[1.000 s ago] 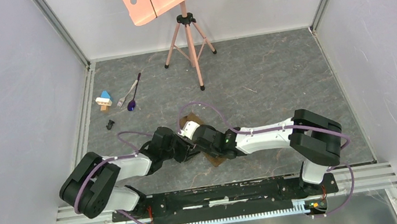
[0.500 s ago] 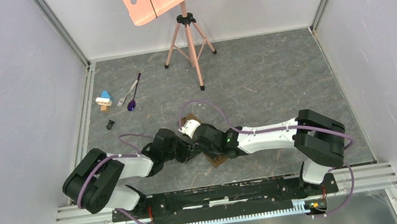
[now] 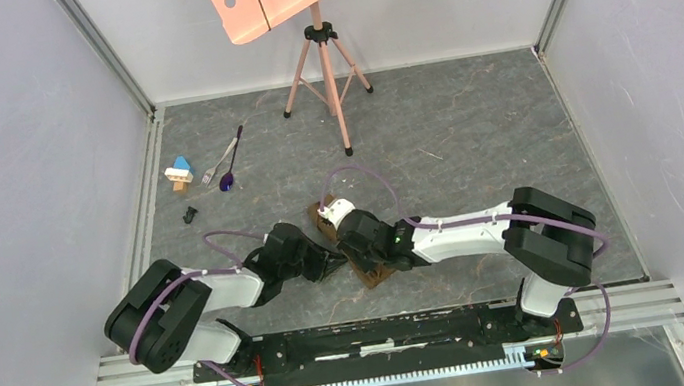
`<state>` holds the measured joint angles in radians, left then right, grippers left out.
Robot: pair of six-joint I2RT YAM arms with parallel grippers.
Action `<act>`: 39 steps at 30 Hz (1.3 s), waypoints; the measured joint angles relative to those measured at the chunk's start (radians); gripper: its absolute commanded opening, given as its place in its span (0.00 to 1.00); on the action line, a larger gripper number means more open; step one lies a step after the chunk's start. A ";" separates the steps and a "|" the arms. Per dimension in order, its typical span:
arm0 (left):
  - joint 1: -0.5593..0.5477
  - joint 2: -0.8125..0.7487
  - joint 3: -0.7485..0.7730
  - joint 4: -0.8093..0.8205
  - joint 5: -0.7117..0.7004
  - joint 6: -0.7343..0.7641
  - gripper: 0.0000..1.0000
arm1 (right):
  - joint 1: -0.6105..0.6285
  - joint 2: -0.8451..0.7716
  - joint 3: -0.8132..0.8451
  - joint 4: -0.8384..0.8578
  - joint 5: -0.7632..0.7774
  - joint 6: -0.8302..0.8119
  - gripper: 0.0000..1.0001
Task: Fold the napkin into a case and place the utensils inside
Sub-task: Smooth out the smaller rectangle-folded napkin at the center of the board.
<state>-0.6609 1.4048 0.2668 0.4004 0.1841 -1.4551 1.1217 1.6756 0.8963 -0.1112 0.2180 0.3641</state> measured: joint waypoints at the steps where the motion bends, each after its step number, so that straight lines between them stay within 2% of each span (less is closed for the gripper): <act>1: -0.002 -0.001 0.000 -0.001 -0.003 0.000 0.02 | -0.002 0.000 0.000 0.000 0.000 0.007 0.00; 6: -0.010 -0.011 0.000 -0.010 -0.021 0.000 0.02 | -0.011 0.000 -0.008 0.016 -0.011 0.036 0.00; 12: -0.011 -0.020 0.000 -0.026 -0.029 0.000 0.04 | -0.028 -0.006 -0.079 0.132 -0.031 0.085 0.00; 21: -0.011 -0.041 0.001 -0.050 -0.051 0.001 0.12 | -0.039 -0.012 -0.111 0.200 -0.045 0.118 0.03; 26: -0.011 -0.082 -0.018 -0.063 -0.061 0.003 0.21 | -0.043 -0.012 -0.116 0.211 -0.053 0.121 0.05; 33: -0.001 -0.173 -0.053 -0.062 -0.069 0.049 0.43 | -0.044 -0.012 -0.119 0.217 -0.056 0.121 0.07; 35: 0.036 -0.226 -0.066 -0.068 -0.050 0.091 0.47 | -0.045 -0.012 -0.122 0.224 -0.057 0.121 0.08; 39: 0.163 -0.365 -0.065 -0.138 -0.016 0.197 0.48 | -0.047 -0.012 -0.122 0.226 -0.061 0.119 0.08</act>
<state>-0.4980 1.0393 0.2016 0.2619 0.1680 -1.2583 1.0748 1.6634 0.7746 0.1146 0.1570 0.4831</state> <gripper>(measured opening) 0.475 0.081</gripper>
